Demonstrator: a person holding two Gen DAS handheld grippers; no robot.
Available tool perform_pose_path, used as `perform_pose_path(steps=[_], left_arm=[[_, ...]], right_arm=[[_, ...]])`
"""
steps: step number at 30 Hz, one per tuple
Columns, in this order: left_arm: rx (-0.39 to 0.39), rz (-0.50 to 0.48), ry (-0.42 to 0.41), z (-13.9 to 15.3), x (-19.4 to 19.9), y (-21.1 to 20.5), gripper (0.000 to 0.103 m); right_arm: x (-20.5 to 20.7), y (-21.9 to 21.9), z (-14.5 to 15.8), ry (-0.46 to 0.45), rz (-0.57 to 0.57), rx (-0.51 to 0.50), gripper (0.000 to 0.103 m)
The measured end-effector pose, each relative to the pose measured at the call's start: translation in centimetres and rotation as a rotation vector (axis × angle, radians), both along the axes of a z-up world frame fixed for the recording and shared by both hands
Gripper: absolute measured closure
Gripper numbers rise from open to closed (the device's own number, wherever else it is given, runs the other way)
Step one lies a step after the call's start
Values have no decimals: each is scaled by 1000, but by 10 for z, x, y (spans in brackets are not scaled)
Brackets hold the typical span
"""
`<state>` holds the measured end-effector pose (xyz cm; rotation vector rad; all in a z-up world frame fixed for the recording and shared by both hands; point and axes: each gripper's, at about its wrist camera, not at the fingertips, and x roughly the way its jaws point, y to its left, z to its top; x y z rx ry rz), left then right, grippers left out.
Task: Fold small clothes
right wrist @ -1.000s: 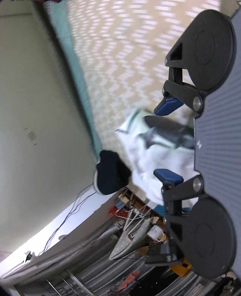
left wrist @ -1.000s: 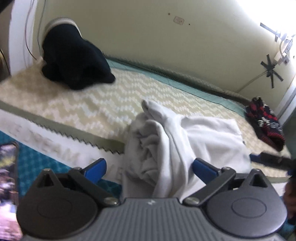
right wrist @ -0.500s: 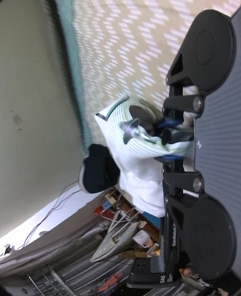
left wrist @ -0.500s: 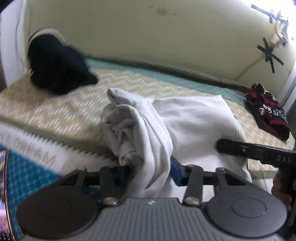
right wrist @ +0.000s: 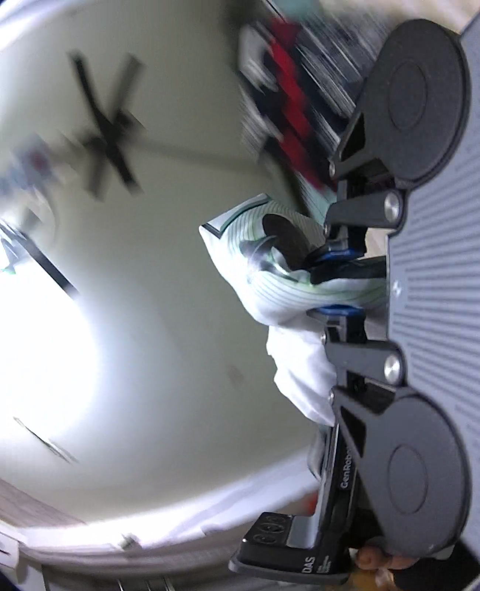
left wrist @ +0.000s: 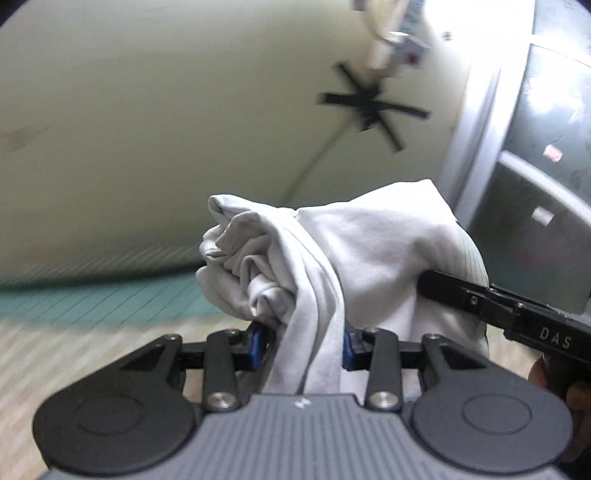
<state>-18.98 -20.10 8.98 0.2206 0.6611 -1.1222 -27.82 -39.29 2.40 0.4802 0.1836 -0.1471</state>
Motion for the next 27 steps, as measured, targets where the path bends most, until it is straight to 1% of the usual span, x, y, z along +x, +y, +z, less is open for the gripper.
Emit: perform_pose_path(steps=[2, 4, 5, 6, 7, 8, 9, 10, 12, 13, 14, 15, 16, 18, 21, 23, 26, 27], left_arm=[[-24, -39, 9, -1, -1, -39, 68], [-34, -62, 18, -13, 2, -77, 67], [-20, -69, 22, -22, 4, -95, 67], [6, -71, 19, -38, 7, -110, 66], [39, -64, 9, -50, 8, -123, 63], [71, -48, -11, -63, 9, -134, 60], [87, -38, -34, -71, 9, -140, 54], [98, -38, -52, -78, 9, -143, 49], [97, -48, -61, -82, 7, -141, 48], [98, -54, -70, -81, 6, -138, 47], [105, -55, -81, -79, 4, -134, 45], [112, -43, -92, -76, 3, -133, 42], [113, -26, -107, -73, 2, -129, 40], [110, 5, -149, -65, 0, -111, 39], [127, 44, -199, -61, -11, -80, 39], [141, 66, -207, -61, -16, -61, 39], [154, 85, -194, -62, -23, -32, 37], [157, 92, -194, -61, -25, -17, 36]], right_arm=[[-9, -31, 6, -6, -66, -16, 82], [-19, -66, 4, -1, -125, -17, 81], [-20, -80, 0, 9, -149, -16, 81], [-17, -95, -7, 36, -174, -13, 81], [-13, -110, -19, 70, -194, 0, 81], [-7, -121, -31, 109, -214, 18, 80], [-2, -131, -44, 152, -234, 34, 80], [0, -137, -55, 175, -244, 48, 79], [-1, -138, -62, 151, -256, 75, 77], [-3, -137, -63, 145, -262, 79, 74], [-1, -135, -61, 146, -268, 72, 63], [-3, -130, -57, 149, -287, 55, 57], [-1, -123, -53, 145, -311, 35, 49], [-9, -109, -44, 114, -354, -3, 48], [-29, -84, -40, 51, -387, 14, 47], [-44, -58, -38, 26, -384, 31, 46], [-54, -22, -44, 11, -368, 64, 45], [-56, -10, -48, 11, -360, 80, 44]])
